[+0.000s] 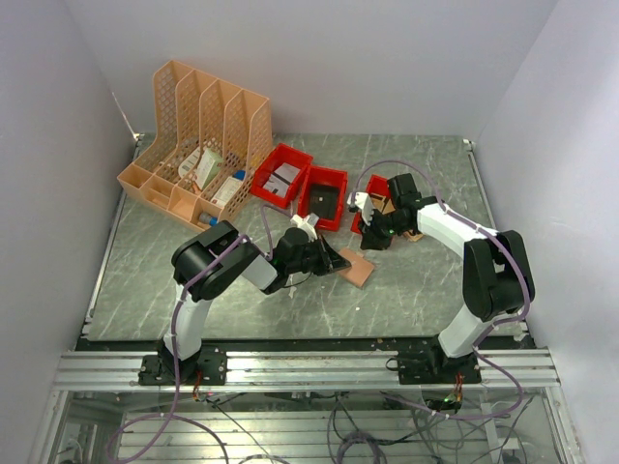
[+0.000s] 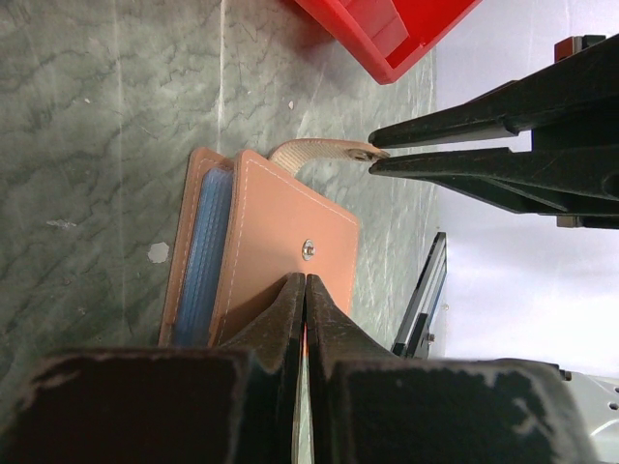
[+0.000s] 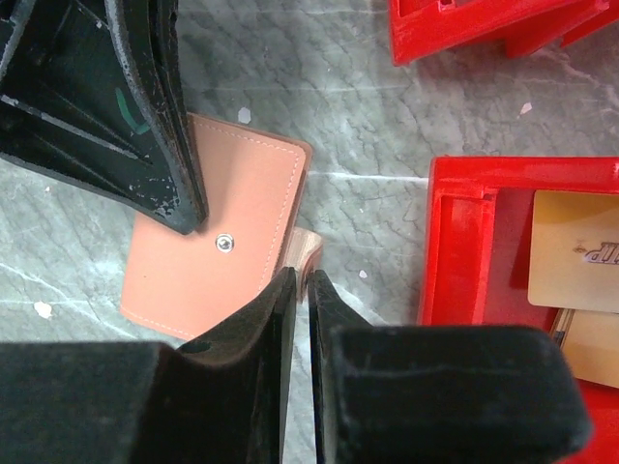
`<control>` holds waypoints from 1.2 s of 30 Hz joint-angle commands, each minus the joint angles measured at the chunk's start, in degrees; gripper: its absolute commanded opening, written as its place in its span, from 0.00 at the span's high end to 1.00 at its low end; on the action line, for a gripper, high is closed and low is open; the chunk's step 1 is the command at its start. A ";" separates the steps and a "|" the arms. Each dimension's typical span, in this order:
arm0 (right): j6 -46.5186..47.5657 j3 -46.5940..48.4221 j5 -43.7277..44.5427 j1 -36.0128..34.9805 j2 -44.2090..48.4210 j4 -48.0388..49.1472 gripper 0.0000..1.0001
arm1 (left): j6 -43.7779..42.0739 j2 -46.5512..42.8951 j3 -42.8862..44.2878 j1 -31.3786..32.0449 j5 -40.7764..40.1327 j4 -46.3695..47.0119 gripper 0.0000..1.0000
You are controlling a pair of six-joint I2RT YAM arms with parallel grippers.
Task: Put the credit cards into the card holder
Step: Close the card holder at the center of the board.
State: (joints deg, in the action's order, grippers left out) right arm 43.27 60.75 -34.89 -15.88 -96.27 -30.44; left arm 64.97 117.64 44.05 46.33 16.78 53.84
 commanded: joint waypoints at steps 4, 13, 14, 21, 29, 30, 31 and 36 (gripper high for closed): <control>1.29 1.29 1.04 -0.29 -0.93 -1.95 0.89 | -1.08 1.96 -0.81 -0.40 0.50 -2.08 0.92; 0.65 1.41 1.48 -0.29 -1.43 -1.49 0.95 | -0.98 2.13 -0.90 -0.34 0.54 -1.93 0.92; 0.60 1.39 1.58 -0.36 -1.38 -1.38 0.98 | -1.01 2.07 -0.90 -0.31 0.54 -1.91 0.92; 1.91 1.20 0.23 -0.60 -0.50 -2.53 1.00 | -0.83 2.24 -0.73 -0.38 0.63 -1.90 0.92; 6.58 -2.86 0.52 -3.33 3.88 -1.80 1.00 | 0.01 3.03 -0.54 -0.36 0.81 -1.34 0.92; 6.99 -2.98 1.14 -3.86 4.05 -1.69 1.00 | 0.16 3.11 -0.67 -0.40 0.76 -1.25 0.92; 7.22 -3.73 1.58 -4.30 4.23 -1.52 1.00 | 0.28 3.21 -0.72 -0.43 0.72 -1.14 0.92; 8.12 -5.39 2.67 -5.59 4.83 -1.26 1.00 | 0.51 3.47 -1.20 -0.74 0.56 -1.03 0.93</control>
State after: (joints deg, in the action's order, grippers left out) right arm 49.43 56.73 -32.99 -20.51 -92.90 -31.75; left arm 66.48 118.85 44.07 46.11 17.34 55.90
